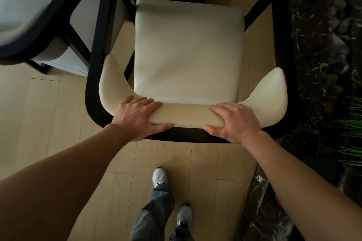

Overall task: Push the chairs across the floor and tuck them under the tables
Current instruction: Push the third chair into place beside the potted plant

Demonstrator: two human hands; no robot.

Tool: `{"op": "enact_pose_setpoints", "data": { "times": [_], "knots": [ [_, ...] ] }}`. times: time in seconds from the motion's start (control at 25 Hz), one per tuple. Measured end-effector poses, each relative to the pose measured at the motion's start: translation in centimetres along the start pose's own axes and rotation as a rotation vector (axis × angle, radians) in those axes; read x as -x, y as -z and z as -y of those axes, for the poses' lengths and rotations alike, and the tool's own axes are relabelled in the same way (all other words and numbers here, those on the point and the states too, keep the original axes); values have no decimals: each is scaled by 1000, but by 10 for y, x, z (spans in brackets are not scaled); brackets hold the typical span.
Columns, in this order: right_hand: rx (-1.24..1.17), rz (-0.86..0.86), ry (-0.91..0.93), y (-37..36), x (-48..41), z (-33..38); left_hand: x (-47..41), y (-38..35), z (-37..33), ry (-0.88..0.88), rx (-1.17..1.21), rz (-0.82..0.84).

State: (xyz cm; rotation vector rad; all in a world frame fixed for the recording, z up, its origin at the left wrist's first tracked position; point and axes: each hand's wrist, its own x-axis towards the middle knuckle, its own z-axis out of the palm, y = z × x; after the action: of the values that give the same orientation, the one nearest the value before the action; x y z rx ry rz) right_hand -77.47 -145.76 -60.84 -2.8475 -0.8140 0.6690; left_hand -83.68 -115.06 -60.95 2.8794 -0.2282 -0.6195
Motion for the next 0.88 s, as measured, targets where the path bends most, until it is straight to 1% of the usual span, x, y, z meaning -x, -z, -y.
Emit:
{"op": "enact_pose_setpoints", "data": {
  "times": [0.36, 0.6, 0.88],
  "knots": [
    [-24, -36, -43, 8, -23, 3, -27, 12, 21, -33, 2, -24],
    [-28, -31, -69, 10, -34, 5, -39, 19, 31, -46, -13, -14],
    [-40, -74, -86, 17, -58, 5, -64, 35, 48, -59, -21, -7]
  ]
}}
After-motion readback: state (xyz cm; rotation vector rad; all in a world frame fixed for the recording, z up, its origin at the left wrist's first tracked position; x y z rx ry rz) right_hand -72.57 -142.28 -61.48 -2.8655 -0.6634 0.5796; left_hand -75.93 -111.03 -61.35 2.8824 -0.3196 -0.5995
